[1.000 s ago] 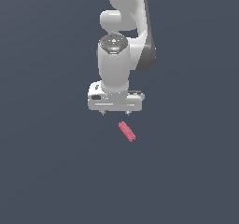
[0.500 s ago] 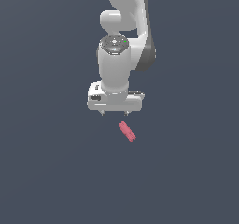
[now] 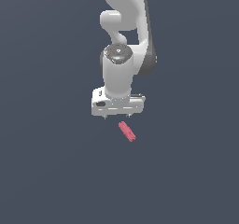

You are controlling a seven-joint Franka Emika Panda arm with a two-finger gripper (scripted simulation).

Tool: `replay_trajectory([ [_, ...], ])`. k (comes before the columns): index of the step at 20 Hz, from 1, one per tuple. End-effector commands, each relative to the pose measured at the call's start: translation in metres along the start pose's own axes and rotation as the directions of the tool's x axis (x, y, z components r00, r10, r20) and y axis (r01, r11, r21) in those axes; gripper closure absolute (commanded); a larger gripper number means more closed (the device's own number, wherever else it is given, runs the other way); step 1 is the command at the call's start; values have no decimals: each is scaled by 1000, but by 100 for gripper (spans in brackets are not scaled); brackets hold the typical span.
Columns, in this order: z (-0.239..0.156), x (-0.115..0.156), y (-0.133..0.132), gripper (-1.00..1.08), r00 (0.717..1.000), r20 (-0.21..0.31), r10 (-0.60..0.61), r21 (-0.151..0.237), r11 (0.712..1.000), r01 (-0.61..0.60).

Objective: Pick up the object and move it to a goal position.

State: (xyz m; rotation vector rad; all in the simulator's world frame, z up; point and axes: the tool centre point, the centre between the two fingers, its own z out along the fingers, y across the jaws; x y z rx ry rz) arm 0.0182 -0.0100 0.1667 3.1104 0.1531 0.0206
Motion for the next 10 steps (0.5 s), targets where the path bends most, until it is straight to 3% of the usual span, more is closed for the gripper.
replay_trajectory([
  [1, 10, 1, -5, -92, 999, 2, -49, 1, 999, 49],
  [10, 57, 3, -30, -92, 956, 4, -292, 14, 956, 292],
])
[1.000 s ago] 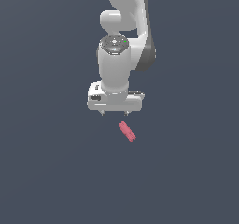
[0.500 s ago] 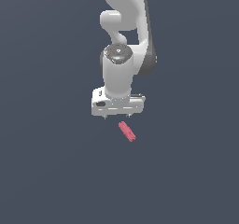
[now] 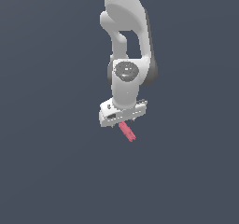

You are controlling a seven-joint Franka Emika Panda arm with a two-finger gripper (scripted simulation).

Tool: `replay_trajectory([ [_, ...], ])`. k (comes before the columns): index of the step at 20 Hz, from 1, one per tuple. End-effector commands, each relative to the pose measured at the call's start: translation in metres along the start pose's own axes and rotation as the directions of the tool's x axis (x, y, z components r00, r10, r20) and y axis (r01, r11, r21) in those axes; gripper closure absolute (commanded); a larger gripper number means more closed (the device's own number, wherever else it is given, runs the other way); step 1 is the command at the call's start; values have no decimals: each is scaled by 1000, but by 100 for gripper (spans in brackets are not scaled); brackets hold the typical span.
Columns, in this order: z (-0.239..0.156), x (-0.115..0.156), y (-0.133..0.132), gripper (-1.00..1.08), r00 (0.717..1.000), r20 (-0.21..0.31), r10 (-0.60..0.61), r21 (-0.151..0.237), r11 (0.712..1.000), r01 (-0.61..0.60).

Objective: Pick up the object and move it to a goal position.

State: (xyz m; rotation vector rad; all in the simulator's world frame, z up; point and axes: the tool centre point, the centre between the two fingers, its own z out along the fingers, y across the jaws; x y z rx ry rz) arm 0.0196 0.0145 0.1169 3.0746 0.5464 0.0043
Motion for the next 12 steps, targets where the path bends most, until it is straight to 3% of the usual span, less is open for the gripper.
replay_trajectory([
  [1, 13, 2, -7, -92, 998, 0, -67, 4, 998, 67],
  [12, 43, 6, -24, -92, 975, -5, -222, 18, 975, 222],
])
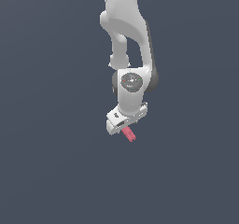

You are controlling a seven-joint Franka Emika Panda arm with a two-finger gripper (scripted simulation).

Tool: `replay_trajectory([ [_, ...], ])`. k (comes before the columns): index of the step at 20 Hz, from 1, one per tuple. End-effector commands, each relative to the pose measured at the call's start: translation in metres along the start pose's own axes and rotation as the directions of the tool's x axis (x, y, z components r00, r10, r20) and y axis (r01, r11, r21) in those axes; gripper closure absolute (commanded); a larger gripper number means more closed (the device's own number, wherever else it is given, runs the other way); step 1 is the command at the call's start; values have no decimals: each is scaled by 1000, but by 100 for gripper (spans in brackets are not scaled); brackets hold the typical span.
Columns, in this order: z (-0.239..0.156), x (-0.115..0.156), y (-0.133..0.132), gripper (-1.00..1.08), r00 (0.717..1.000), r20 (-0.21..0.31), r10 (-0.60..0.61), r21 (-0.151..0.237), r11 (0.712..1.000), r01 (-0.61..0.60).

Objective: Pick up the object and move it to a goal position.

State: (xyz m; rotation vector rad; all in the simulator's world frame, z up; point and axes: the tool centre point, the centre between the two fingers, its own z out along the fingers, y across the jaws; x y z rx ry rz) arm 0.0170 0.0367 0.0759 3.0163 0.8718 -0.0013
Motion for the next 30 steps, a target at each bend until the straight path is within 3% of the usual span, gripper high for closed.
replay_trajectory([
  [1, 3, 1, -2, -92, 1000, -1, -17, 1, 1000, 17],
  [21, 54, 1, -2, -92, 1000, -1, -20, 1, 1000, 20],
  [22, 54, 1, -2, 108, 1000, -1, -20, 1, 1000, 20],
  [30, 54, 1, -2, 108, 1000, -1, -20, 1, 1000, 20],
])
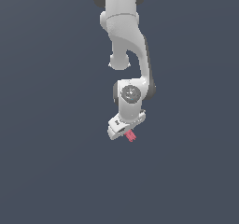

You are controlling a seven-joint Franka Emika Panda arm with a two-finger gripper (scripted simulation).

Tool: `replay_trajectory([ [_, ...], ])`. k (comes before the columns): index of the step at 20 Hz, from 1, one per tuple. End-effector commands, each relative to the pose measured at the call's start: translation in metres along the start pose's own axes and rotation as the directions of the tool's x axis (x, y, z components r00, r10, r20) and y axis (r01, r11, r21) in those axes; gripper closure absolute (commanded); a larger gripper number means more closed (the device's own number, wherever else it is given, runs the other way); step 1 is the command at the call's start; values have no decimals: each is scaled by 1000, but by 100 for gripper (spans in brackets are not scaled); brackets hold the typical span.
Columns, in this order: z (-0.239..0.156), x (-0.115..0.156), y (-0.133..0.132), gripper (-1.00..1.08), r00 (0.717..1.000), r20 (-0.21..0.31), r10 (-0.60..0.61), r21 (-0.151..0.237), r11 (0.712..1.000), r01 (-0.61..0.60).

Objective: Pick up the object and move it to a goal position.

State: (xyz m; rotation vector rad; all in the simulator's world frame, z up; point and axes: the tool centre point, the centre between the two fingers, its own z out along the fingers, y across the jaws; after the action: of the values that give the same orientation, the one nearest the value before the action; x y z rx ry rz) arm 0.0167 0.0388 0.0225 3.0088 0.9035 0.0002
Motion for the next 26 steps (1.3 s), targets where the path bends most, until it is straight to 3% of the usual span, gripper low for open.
replay_trajectory([
  [1, 0, 0, 0, 108, 1000, 0, 0, 0, 1000, 0],
  [6, -10, 6, 3, 108, 1000, -14, -10, -7, 1000, 10],
  [12, -59, 33, 19, 108, 995, -87, -59, -42, 998, 55],
  [19, -169, 79, 42, 108, 960, -228, -165, -124, 982, 139],
  [26, -306, 114, 53, 108, 878, -377, -294, -230, 948, 219],
])
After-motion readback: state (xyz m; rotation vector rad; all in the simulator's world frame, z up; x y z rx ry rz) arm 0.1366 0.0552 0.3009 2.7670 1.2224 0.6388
